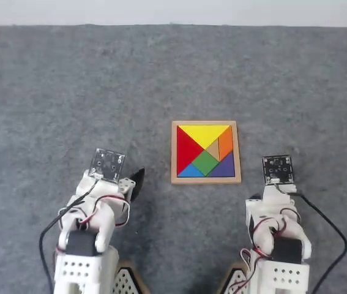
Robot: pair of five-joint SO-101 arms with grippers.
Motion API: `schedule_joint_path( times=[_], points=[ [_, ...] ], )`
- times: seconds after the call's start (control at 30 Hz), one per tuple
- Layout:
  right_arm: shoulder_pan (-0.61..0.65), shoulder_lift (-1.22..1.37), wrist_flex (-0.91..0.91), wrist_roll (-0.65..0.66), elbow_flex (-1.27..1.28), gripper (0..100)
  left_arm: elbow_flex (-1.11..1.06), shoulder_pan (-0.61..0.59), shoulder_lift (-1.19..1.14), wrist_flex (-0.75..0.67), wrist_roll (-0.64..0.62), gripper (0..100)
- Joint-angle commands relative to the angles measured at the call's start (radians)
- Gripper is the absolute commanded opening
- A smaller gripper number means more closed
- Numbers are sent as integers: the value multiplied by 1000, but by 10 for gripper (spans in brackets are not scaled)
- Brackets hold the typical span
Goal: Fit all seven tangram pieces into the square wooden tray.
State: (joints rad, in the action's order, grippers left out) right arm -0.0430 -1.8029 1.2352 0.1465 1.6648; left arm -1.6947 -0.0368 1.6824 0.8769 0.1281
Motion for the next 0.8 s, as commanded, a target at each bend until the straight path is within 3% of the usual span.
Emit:
schedule_joint_path(
  times=[0.0, 0.77],
  points=[
    [1, -10, 74, 11, 18, 65, 10, -9, 137, 106, 3, 268],
    [2, -10, 74, 11, 18, 65, 12, -12, 132, 123, 8, 268]
  ],
)
